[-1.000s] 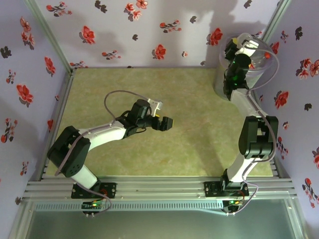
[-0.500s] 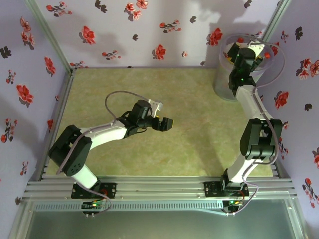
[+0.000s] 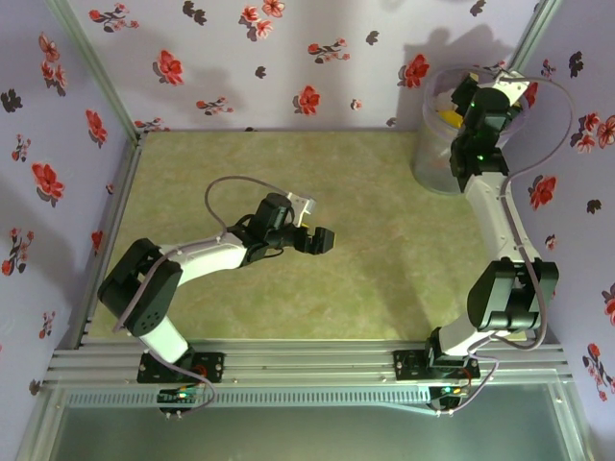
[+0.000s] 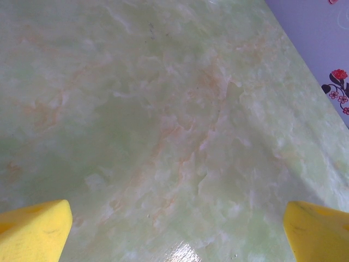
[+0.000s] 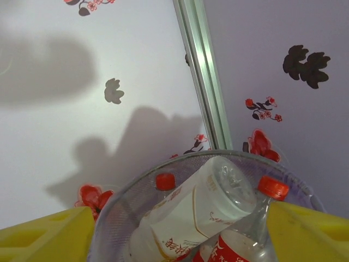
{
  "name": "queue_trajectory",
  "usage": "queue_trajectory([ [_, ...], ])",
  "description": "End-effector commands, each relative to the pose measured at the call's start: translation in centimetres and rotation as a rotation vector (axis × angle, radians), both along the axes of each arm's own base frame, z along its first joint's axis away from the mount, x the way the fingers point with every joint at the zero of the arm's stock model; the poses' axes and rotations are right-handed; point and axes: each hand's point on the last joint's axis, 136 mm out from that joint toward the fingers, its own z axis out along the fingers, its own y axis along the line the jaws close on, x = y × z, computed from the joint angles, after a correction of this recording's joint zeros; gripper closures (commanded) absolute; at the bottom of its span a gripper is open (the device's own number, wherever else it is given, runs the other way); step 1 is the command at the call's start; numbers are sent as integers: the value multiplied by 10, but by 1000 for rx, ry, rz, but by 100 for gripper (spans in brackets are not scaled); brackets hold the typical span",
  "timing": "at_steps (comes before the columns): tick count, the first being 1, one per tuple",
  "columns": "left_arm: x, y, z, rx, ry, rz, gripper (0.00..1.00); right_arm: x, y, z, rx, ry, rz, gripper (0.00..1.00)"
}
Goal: Put the plastic bottles in the bin
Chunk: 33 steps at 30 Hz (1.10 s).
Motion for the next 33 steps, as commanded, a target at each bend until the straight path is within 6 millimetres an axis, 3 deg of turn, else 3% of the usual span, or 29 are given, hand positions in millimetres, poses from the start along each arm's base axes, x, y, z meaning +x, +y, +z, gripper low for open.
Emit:
queue_trajectory([
  [1,1,2,4,-16,-21,-12,0,-10,2,2,-9,7,-23,24],
  [7,2,7,3,-20,-19,2,0,-8,0,-28,10,56,-41,51],
  [15,1,11,7,-23,-22,5,0,16,-13,-69,49,127,-54,52],
  [20,1,15,10,-25,-28,12,0,14,-12,-64,64,103,-42,51],
  [25,5,24,20,-17,-55,33,0,0,-10,-41,42,78,-28,46],
  [29,15,48,36,19,-97,97,0,-18,0,-28,19,103,24,36],
  [33,27,86,55,59,-124,196,0,-41,14,-36,-21,161,71,29],
])
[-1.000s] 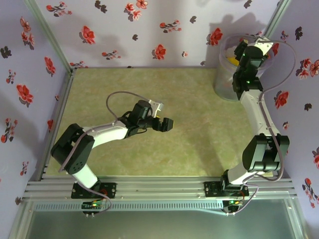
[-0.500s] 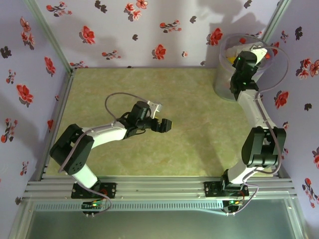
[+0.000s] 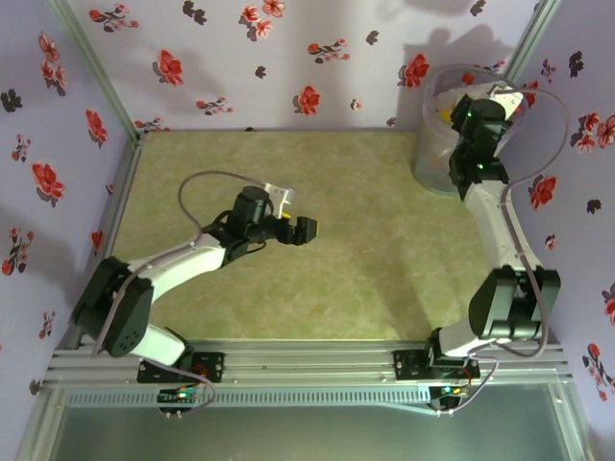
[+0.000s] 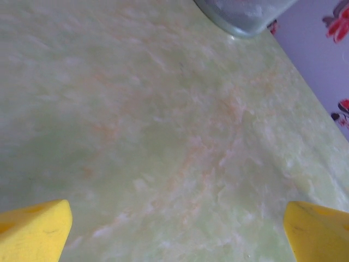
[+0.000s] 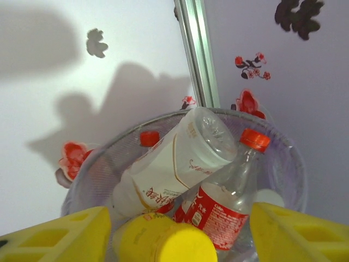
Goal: Put the plastic bottles in the bin
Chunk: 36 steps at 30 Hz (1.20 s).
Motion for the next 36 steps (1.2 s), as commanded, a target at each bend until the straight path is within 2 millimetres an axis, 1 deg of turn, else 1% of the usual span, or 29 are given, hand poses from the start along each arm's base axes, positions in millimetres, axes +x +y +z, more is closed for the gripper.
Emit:
queue_trajectory([
  [1,11,41,17,70,-43,102,0,-26,16,-5,-56,62,60,27],
  [2,13,51,22,83,-49,125,0,-31,21,-9,-77,86,75,25],
  [5,18,90,37,144,-82,232,0,-49,41,-31,-144,179,133,15],
  [6,19,105,42,168,-92,277,0,-56,47,-41,-162,207,153,13],
  [8,18,133,48,212,-109,366,0,-69,58,-62,-172,250,188,7],
  [10,17,168,53,269,-135,475,0,-83,69,-87,-162,288,236,1],
  [11,15,182,53,297,-146,523,0,-89,74,-101,-155,314,257,1],
  [14,8,228,51,379,-182,673,0,-108,83,-139,-140,371,294,1],
  [15,5,243,46,422,-195,724,0,-113,85,-152,-126,379,302,1],
  [16,2,260,42,464,-209,785,0,-116,85,-166,-118,387,305,1],
  [17,0,275,36,500,-217,845,0,-118,89,-178,-103,397,329,1],
  [19,-4,300,26,532,-235,934,0,-121,92,-201,-79,422,339,1],
  [22,-6,326,7,543,-237,1017,0,-119,92,-231,-91,431,334,1],
  [24,-7,338,-3,552,-235,1051,0,-116,90,-242,-99,429,321,1],
  [25,-6,343,-7,560,-237,1060,0,-114,92,-241,-105,445,325,1],
  [28,-1,352,-19,587,-246,1063,0,-105,95,-235,-145,385,338,1],
  [29,2,354,-23,587,-244,1061,0,-104,89,-234,-164,372,309,1],
  [32,10,357,-37,598,-229,1043,0,-100,83,-244,-204,386,275,1],
  [33,14,358,-40,594,-234,1042,0,-99,81,-251,-213,391,267,1],
  [36,21,360,-53,573,-238,1037,0,-95,74,-260,-232,359,232,1],
])
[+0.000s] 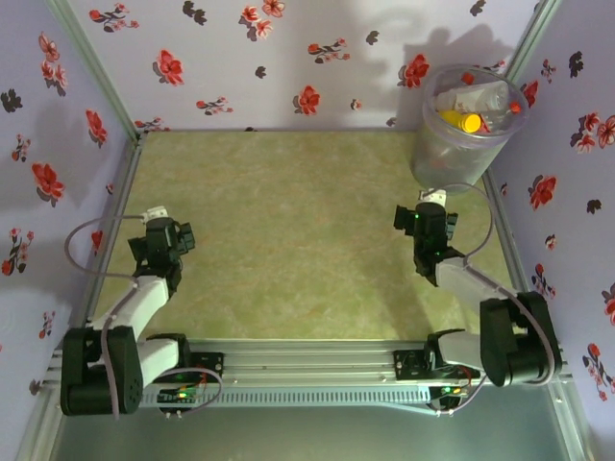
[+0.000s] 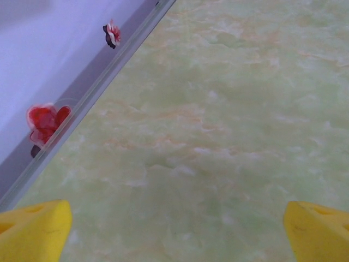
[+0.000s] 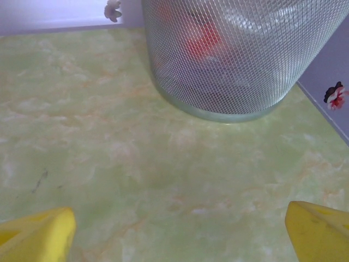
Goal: Put the plastic bottles in the bin
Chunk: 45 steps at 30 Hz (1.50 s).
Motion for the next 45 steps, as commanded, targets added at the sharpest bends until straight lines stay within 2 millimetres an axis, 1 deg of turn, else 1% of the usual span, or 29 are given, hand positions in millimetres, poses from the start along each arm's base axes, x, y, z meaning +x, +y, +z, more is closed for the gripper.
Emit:
queue_trajectory([
  [1,16,0,8,7,-79,-32,0,7,-10,-1,-56,-83,-32,1],
  [4,20,0,15,19,-144,-48,0,11,-13,-6,-93,-102,-20,1],
  [6,23,2,15,9,-163,-53,0,13,-18,-6,-86,-146,-23,1],
  [10,31,6,17,-11,-199,-59,0,10,-43,-19,18,-183,-86,1],
  [13,39,8,18,-26,-219,-64,0,13,-40,-26,43,-188,-58,1],
  [15,45,7,14,-33,-191,-73,0,14,-38,-28,42,-188,-44,1],
  [17,47,5,14,-41,-190,-82,0,13,-37,-28,46,-184,-38,1],
  [20,46,-2,19,-77,-256,-108,0,14,-36,-29,49,-184,-31,1],
  [22,50,-8,18,-104,-283,-136,0,14,-36,-29,54,-183,-25,1],
  [24,56,-11,10,-105,-273,-158,0,16,-35,-28,59,-184,-15,1],
  [29,59,-14,8,-90,-256,-167,0,16,-35,-31,71,-172,-5,1],
  [31,66,-27,1,-57,-226,-210,0,19,-40,-31,72,-158,-34,1],
  [32,71,-32,-9,-38,-208,-234,0,19,-42,-31,73,-149,-52,1],
  [33,74,-40,-8,-17,-215,-258,0,20,-44,-33,73,-142,-59,1],
  [34,72,-42,-11,-18,-192,-261,0,20,-43,-32,73,-145,-57,1],
  [37,73,-41,-10,-16,-205,-257,0,20,-43,-32,72,-148,-52,1],
  [40,73,-41,-9,-15,-209,-257,0,21,-49,-33,67,-127,-92,1],
  [45,73,-41,-10,-16,-205,-257,0,21,-48,-33,68,-131,-88,1],
])
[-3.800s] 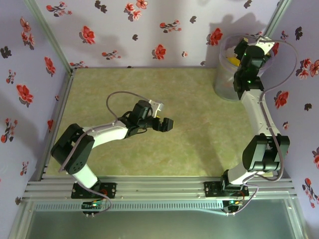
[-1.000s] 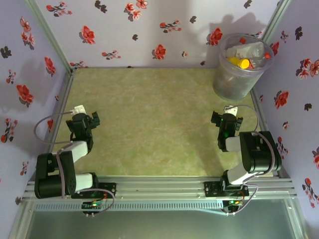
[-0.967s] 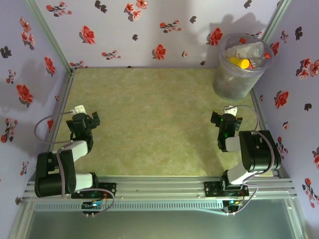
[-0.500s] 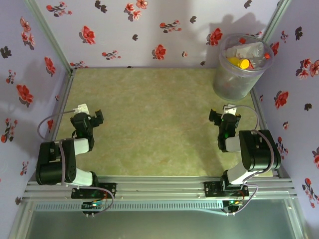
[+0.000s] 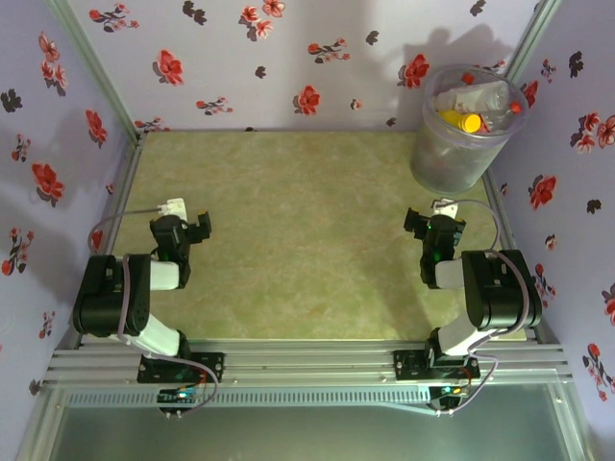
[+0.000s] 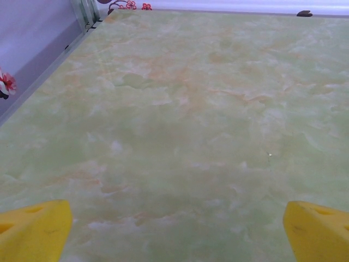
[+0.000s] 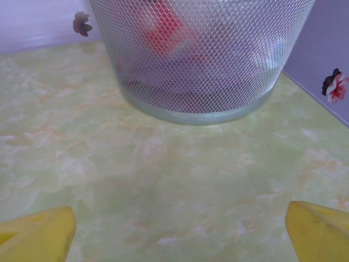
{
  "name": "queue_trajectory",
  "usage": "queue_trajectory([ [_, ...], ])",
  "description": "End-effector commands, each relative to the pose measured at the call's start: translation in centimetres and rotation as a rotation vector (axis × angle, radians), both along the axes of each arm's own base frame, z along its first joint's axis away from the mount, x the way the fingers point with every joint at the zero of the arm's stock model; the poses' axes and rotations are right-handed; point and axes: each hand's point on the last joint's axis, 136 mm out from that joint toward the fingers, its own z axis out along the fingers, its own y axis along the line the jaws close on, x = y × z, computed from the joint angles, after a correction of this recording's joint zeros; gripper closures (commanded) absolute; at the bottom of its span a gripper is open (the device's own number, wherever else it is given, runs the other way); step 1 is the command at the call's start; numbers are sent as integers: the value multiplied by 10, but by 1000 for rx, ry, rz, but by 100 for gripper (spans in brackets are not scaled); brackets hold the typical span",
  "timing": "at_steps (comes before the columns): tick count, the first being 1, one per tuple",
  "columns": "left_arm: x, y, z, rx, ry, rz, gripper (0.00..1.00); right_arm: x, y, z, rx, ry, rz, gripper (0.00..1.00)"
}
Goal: Put the plastic bottles in the bin
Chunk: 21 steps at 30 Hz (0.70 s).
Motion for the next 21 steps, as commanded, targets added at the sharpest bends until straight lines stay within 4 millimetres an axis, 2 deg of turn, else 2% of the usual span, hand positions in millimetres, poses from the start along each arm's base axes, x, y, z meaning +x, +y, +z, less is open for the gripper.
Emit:
queue_trajectory([
  [1,7,2,13,30,-44,3,0,4,-7,5,9,-15,-39,1],
  [21,7,3,13,30,-44,4,0,5,-5,5,1,-12,-34,1],
])
